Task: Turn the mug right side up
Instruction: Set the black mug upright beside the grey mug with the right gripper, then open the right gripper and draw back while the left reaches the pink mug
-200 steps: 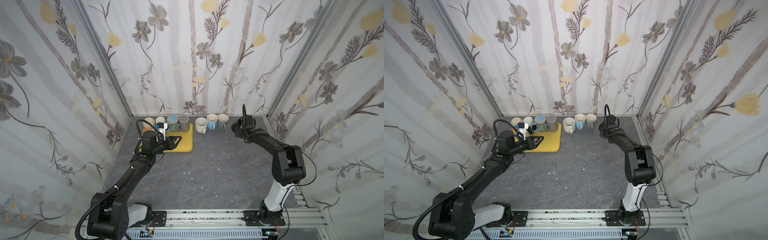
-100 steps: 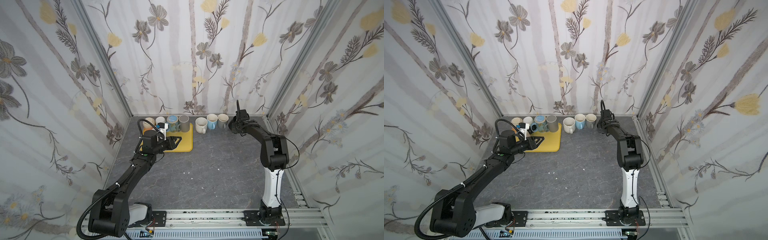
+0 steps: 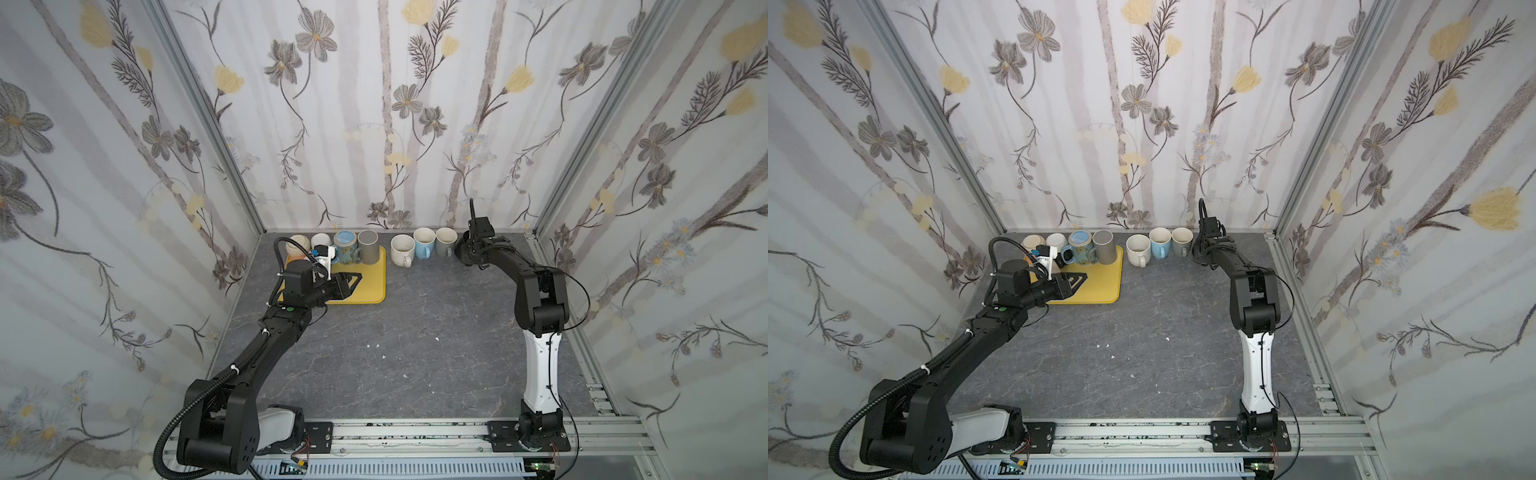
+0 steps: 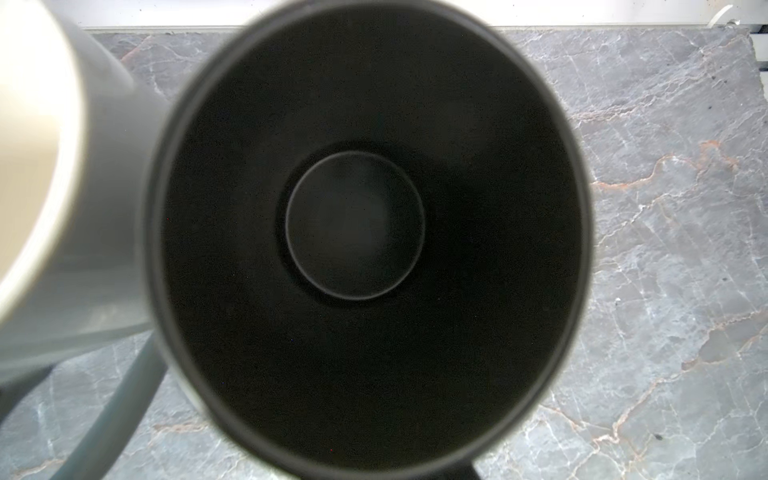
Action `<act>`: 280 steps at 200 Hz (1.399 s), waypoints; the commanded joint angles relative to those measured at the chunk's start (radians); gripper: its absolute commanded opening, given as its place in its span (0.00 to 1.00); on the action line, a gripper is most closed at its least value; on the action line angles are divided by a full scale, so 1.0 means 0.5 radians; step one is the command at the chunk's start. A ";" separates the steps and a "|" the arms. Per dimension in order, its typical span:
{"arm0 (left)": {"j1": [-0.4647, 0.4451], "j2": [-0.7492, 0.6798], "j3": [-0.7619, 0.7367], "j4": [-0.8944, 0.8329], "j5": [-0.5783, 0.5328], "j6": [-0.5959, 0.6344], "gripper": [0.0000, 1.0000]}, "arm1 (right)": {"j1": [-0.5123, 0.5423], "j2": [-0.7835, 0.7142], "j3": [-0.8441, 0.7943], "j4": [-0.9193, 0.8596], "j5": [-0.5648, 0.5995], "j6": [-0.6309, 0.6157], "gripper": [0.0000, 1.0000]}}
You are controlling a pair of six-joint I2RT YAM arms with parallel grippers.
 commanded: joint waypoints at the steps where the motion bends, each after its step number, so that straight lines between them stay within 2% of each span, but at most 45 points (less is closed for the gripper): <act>1: 0.005 -0.002 0.019 -0.013 -0.036 0.016 0.45 | 0.014 -0.019 0.022 0.014 0.014 -0.022 0.25; 59: 0.026 -0.102 0.040 -0.171 -0.187 0.036 0.46 | 0.024 -0.150 0.012 -0.015 0.038 -0.032 0.34; 74: 0.041 -0.127 0.066 -0.281 -0.375 0.015 0.48 | 0.030 -0.198 -0.023 -0.022 0.047 -0.032 0.36; 102: 0.077 -0.124 0.158 -0.546 -0.860 -0.089 0.56 | 0.054 -0.327 -0.152 0.005 0.057 -0.021 0.38; 139: 0.084 0.003 0.349 -0.811 -1.262 -0.151 0.58 | 0.109 -0.558 -0.427 0.111 0.030 0.051 0.39; 181: 0.070 0.432 0.648 -1.084 -1.439 -0.232 0.58 | 0.259 -0.811 -0.764 0.269 -0.077 0.169 0.40; 216: 0.021 0.784 0.897 -1.209 -1.605 -0.264 0.54 | 0.418 -0.977 -1.018 0.429 -0.199 0.283 0.41; 280: -0.019 1.309 1.338 -1.337 -1.831 -0.357 0.50 | 0.658 -1.035 -1.280 0.656 -0.344 0.417 0.41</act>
